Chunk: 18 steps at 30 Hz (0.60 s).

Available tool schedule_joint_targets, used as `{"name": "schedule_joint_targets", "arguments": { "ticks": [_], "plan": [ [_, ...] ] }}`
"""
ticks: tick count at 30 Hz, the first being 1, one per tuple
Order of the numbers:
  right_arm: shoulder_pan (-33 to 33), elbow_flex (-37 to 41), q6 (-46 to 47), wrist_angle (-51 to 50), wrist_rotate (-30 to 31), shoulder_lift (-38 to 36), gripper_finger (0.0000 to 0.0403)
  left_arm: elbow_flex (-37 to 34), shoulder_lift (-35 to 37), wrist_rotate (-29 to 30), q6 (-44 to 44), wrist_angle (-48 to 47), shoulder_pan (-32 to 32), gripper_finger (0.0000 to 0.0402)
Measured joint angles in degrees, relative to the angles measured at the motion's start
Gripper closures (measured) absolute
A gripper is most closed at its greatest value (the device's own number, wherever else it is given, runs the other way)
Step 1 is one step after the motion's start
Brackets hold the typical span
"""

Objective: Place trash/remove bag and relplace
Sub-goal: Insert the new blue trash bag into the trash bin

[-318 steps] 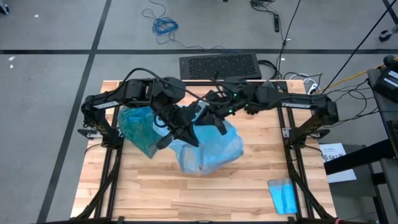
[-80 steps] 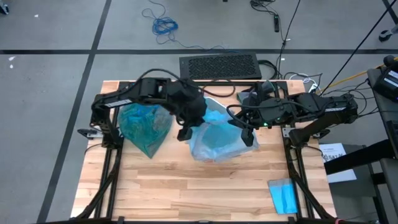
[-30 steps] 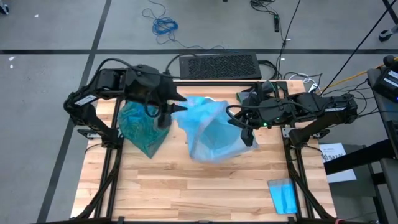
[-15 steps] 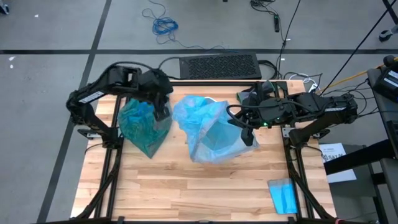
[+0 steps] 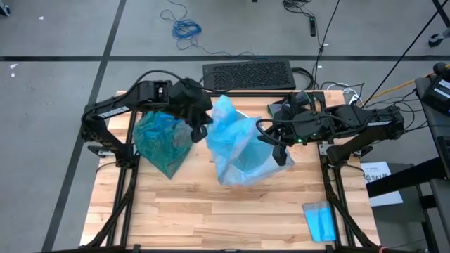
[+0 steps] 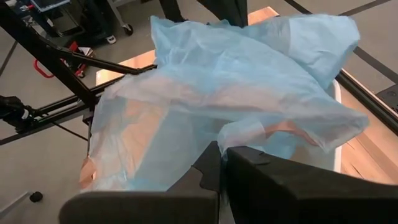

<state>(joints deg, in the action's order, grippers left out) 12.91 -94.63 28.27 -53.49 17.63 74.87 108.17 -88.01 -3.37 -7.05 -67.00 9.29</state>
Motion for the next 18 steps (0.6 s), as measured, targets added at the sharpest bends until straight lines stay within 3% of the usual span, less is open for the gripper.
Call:
{"name": "schedule_joint_targets", "arguments": {
  "ticks": [6, 18],
  "plan": [
    [-0.62, 0.0, -0.55, 0.06, -0.03, 0.0, 0.0403, 0.03, -1.18, -3.84, 0.4, 3.6, -1.55, 0.0401],
    [-2.43, 0.0, -1.51, 1.53, -1.55, 0.02, 0.0403, 0.01, -11.97, -12.83, 1.85, 5.68, -2.86, 0.0401]
  ]
}}
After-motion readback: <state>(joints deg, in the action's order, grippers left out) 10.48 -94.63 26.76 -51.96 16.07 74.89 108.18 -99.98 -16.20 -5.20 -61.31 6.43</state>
